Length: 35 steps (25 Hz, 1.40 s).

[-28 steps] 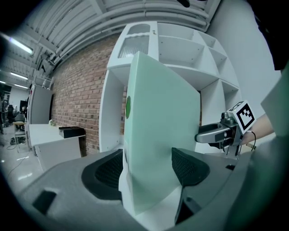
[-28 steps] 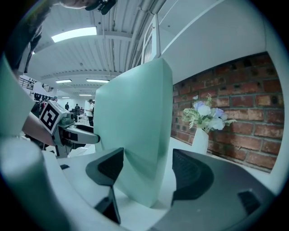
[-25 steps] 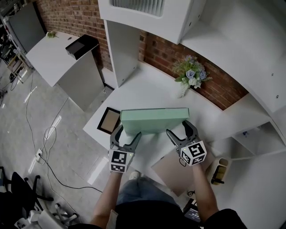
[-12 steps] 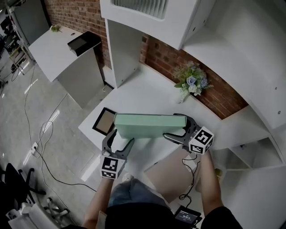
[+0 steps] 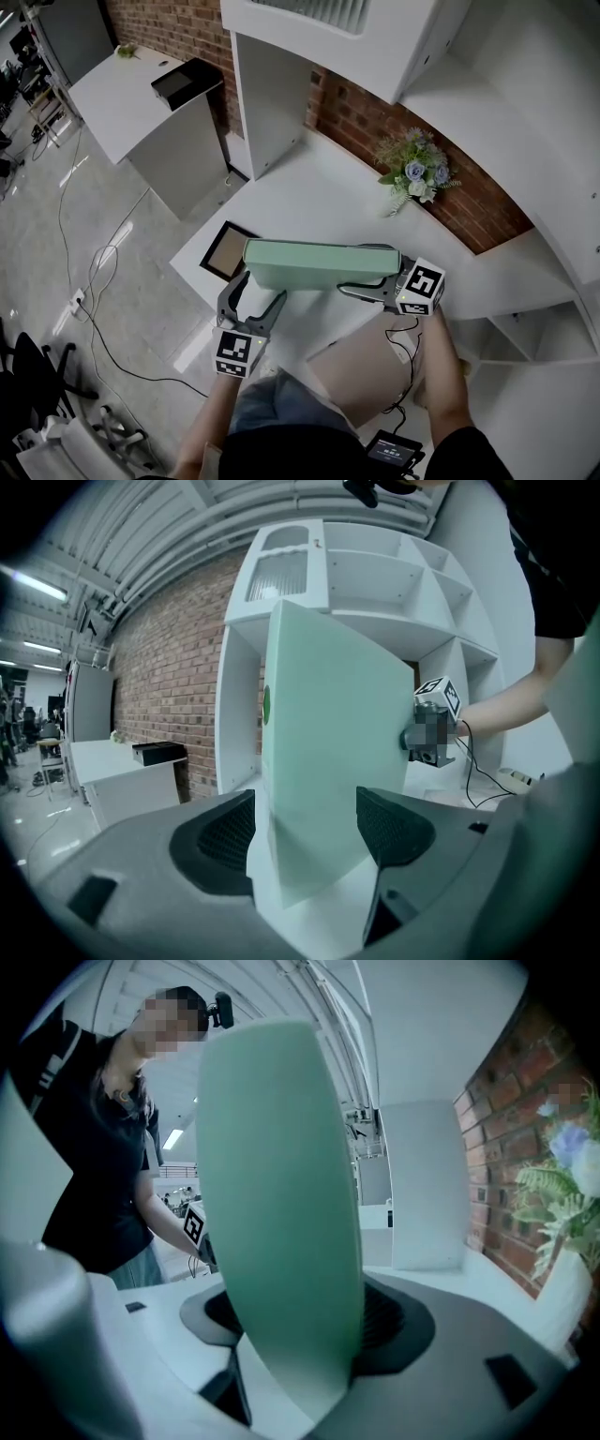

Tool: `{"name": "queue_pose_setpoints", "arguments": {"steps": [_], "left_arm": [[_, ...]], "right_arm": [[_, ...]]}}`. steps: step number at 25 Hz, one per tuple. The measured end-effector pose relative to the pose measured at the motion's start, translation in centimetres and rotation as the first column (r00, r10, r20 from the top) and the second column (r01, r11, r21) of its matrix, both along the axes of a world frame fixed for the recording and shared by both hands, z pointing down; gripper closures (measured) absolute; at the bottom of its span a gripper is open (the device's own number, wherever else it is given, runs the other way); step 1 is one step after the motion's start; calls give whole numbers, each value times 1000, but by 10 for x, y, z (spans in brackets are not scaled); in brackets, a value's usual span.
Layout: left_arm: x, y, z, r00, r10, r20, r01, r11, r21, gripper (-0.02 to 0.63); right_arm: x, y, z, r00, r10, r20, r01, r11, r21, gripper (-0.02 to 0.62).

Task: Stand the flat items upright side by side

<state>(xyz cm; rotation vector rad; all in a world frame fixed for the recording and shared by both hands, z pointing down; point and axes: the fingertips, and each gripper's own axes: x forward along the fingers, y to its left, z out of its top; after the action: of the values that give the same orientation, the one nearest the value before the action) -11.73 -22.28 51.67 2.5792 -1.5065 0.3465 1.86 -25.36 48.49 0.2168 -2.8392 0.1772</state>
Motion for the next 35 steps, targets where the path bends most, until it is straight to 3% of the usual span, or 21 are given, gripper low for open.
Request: {"name": "queue_pose_setpoints", "arguments": {"steps": [5, 10, 14, 18, 23, 31, 35], "left_arm": [[0, 0, -1, 1000, 6, 0, -6, 1000, 1, 296], [-3, 2, -4, 1000, 13, 1, -13, 1000, 7, 296], [-3, 4, -9, 1000, 24, -9, -24, 1000, 20, 296], [1, 7, -14, 999, 44, -23, -43, 999, 32, 296], [16, 12, -20, 995, 84, -51, -82, 996, 45, 296], [60, 19, -24, 977, 191, -92, -187, 981, 52, 296], [89, 23, -23, 962, 256, -97, -252, 966, 47, 296]], "right_arm": [[-3, 9, -1, 1000, -6, -20, 8, 997, 82, 369], [-7, 16, -16, 999, 44, 1, -43, 986, 161, 442], [-3, 16, -39, 988, 151, 32, -155, 961, 228, 454], [9, 17, -70, 948, 305, 94, -319, 908, 271, 460], [36, 35, -104, 851, 497, 171, -526, 801, 287, 460], [99, 85, -119, 620, 767, 166, -774, 563, 289, 461], [143, 108, -117, 481, 861, 167, -860, 427, 278, 462]]}}
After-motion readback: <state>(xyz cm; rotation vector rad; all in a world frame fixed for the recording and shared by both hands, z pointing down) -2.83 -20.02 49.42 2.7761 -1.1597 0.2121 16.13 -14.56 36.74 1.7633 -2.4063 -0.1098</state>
